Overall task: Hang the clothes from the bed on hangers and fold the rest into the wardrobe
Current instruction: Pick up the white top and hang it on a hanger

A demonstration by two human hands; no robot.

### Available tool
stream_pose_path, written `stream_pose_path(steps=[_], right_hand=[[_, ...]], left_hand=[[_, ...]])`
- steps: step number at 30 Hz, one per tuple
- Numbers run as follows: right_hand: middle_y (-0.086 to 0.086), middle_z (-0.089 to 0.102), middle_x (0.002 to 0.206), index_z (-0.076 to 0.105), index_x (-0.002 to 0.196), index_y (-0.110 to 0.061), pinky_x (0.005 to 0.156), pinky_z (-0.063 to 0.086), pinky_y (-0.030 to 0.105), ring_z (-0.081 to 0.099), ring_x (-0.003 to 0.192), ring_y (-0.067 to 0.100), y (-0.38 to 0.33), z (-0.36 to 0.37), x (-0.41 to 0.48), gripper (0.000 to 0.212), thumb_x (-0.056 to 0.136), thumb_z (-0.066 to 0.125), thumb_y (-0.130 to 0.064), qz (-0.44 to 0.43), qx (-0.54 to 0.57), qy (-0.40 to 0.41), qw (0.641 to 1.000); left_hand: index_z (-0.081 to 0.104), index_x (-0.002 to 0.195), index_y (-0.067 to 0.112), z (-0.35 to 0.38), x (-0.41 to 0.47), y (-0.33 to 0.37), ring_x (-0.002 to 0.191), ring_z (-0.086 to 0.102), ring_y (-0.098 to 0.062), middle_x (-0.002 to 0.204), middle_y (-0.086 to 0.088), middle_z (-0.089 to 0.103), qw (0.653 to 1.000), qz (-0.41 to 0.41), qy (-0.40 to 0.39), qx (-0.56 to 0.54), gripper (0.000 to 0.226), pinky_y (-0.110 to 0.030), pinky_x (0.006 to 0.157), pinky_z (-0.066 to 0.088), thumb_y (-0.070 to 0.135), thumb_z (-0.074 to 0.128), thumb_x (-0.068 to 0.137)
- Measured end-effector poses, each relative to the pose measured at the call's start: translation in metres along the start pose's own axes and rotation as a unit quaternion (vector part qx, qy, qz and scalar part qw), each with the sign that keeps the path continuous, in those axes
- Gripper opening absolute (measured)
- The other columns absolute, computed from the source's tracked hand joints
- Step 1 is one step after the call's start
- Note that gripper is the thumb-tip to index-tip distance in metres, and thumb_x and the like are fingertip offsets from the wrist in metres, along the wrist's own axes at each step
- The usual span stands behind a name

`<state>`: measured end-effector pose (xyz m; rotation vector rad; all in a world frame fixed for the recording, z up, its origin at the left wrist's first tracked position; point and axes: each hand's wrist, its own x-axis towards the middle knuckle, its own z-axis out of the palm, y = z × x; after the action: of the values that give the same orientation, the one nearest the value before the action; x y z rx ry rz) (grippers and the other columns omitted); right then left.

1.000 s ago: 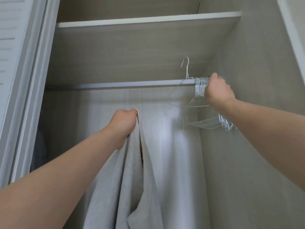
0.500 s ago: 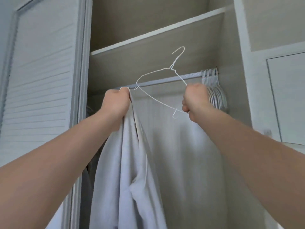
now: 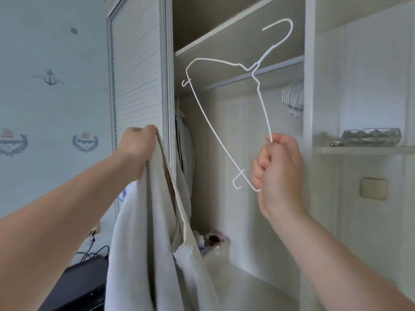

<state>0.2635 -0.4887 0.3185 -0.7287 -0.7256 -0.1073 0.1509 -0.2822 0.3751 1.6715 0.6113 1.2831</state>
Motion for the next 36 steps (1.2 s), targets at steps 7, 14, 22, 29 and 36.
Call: stream_pose_path(steps=[7,14,22,29,36], right_hand=[[0.003,0.055,0.055,0.055,0.092,-0.019,0.039,0.035,0.024,0.043,0.041,0.019,0.013,0.009,-0.080,0.015,0.081,0.061,-0.027,0.179,-0.077,-0.198,0.961],[-0.008,0.026,0.045,0.050,0.078,-0.015,0.039,0.014,0.015,0.018,0.035,0.008,0.054,0.047,-0.149,0.025,0.102,0.047,-0.021,0.332,-0.134,-0.214,0.909],[-0.007,0.025,0.049,0.063,0.069,-0.020,0.041,0.016,0.012,0.017,0.038,0.007,0.025,-0.020,-0.250,0.041,0.105,0.045,-0.023,0.293,-0.077,-0.233,0.924],[0.002,0.025,0.052,0.061,0.072,-0.012,0.041,0.019,0.021,0.019,0.046,0.014,0.008,-0.090,-0.332,0.032,0.094,0.052,-0.033,0.291,-0.181,-0.316,0.885],[-0.002,0.022,0.051,0.062,0.075,-0.016,0.051,0.023,0.026,0.017,0.047,0.015,-0.001,-0.136,-0.345,0.033,0.092,0.050,-0.042,0.306,-0.258,-0.344,0.850]], left_hand=[[0.066,0.087,0.005,-0.080,-0.068,-0.030,0.078,0.056,-0.026,0.085,-0.015,0.062,0.993,-0.080,-0.043,0.071,0.029,-0.041,0.072,0.041,0.031,0.057,0.080],[0.064,0.070,0.014,-0.165,-0.129,-0.082,0.064,0.058,-0.019,0.059,-0.001,0.063,0.985,-0.110,-0.038,0.126,0.030,-0.028,0.068,0.046,0.018,0.054,0.097],[0.057,0.079,-0.002,-0.221,-0.197,-0.124,0.060,0.042,-0.019,0.064,-0.006,0.046,0.951,-0.114,-0.051,0.284,0.029,-0.029,0.061,0.034,0.019,0.050,0.099],[0.075,0.089,0.010,-0.231,-0.260,-0.162,0.080,0.076,-0.024,0.087,-0.013,0.077,0.963,-0.258,-0.025,0.078,0.026,-0.029,0.066,0.061,0.008,0.052,0.101],[0.067,0.096,0.012,-0.211,-0.296,-0.183,0.066,0.072,-0.016,0.076,-0.003,0.074,0.925,-0.374,-0.014,-0.069,0.021,-0.032,0.061,0.057,0.020,0.049,0.105]])
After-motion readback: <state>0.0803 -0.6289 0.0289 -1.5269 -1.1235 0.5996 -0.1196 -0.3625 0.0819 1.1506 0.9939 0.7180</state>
